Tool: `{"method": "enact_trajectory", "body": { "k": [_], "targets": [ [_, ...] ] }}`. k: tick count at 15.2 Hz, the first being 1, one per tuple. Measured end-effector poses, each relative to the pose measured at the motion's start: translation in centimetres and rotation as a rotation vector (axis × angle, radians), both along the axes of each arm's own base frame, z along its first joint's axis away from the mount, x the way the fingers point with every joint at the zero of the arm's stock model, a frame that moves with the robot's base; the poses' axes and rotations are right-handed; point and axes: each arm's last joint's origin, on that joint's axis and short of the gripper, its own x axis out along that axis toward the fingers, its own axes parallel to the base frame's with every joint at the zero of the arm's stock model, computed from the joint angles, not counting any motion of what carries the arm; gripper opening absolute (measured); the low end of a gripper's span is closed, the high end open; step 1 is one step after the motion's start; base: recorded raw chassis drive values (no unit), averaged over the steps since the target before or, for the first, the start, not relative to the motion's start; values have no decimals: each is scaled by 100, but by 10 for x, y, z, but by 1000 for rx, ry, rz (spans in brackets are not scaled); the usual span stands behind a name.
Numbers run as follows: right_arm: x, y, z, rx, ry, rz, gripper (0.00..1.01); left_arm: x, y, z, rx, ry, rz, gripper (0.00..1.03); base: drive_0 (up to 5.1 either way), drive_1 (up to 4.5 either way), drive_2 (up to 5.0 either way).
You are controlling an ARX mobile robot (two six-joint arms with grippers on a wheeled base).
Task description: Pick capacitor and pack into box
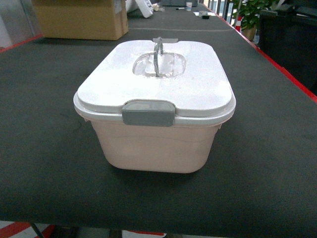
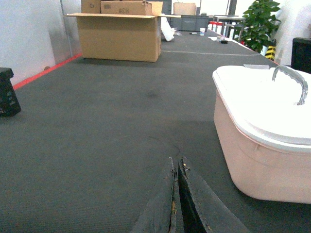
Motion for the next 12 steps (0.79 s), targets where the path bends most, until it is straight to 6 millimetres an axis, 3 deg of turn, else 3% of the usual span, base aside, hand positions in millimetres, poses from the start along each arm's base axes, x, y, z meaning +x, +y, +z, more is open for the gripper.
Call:
{"method": "enact_trajectory", "body": {
  "k": [12],
  "targets": [
    [0, 0, 0, 0, 1, 0, 98, -17, 0, -4, 0, 13, 1, 4, 0, 0, 0]
  ]
}}
